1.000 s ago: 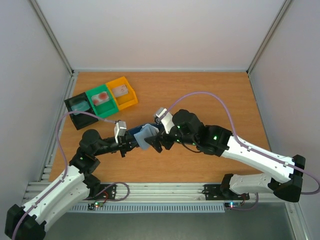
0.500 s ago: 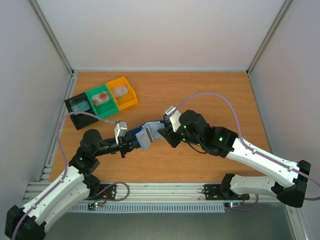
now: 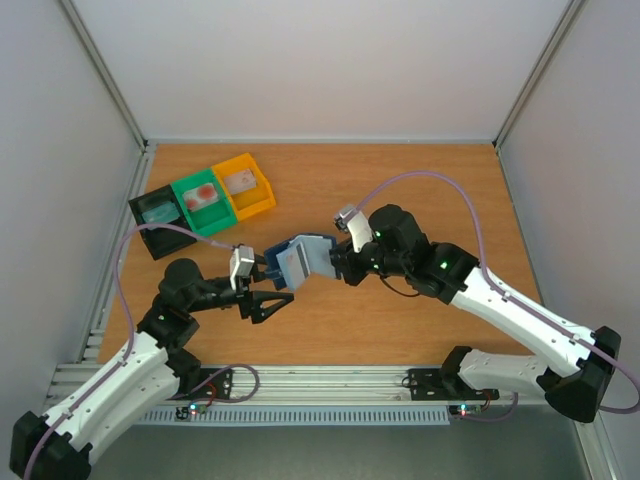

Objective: Take the credit cards out of the card holder

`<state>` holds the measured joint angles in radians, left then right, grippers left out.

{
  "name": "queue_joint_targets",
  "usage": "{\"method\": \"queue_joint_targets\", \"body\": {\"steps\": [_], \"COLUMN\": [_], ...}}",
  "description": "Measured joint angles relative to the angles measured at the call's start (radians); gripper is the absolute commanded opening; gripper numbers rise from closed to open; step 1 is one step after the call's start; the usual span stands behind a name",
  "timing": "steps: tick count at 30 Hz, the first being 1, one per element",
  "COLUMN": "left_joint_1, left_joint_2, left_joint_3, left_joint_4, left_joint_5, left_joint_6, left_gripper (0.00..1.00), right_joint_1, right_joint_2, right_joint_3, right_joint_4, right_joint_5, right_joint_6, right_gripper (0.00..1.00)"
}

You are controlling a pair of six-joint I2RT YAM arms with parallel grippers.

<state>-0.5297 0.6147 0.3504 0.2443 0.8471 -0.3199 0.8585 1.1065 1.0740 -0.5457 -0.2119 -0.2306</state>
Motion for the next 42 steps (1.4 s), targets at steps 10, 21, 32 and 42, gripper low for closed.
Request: {"method": "queue_joint_targets", "body": {"steps": [10, 21, 32, 42], "left_joint_1": [0.000, 0.000, 0.001, 0.001], "left_joint_2": [-0.003, -0.013, 0.012, 0.012], "left_joint_3": [0.001, 0.026, 0.035, 0.044], "left_joint_4": [0.008, 0.022, 0.004, 0.011], "left_joint_5": [-0.058, 0.019, -0.051, 0.008], "left_joint_6": [-0.027, -0.035, -0.034, -0.049], "left_gripper": [0.50, 0.43, 0.38, 0.46], "right_joint_1": [-0.003, -0.060, -0.060, -0.061], "right_joint_2": [0.024, 0.003, 0.024, 0.017], "right_joint_3": [0.021, 0.019, 0.019, 0.019], "right_joint_4": [0.008, 0.019, 0.013, -0.004], "right_joint_5": [-0.084, -0.190, -0.242, -0.249], "right_joint_6": [0.019, 0.000, -0.016, -0.048], "right_gripper": [0.01, 0.01, 0.01, 0.01]}}
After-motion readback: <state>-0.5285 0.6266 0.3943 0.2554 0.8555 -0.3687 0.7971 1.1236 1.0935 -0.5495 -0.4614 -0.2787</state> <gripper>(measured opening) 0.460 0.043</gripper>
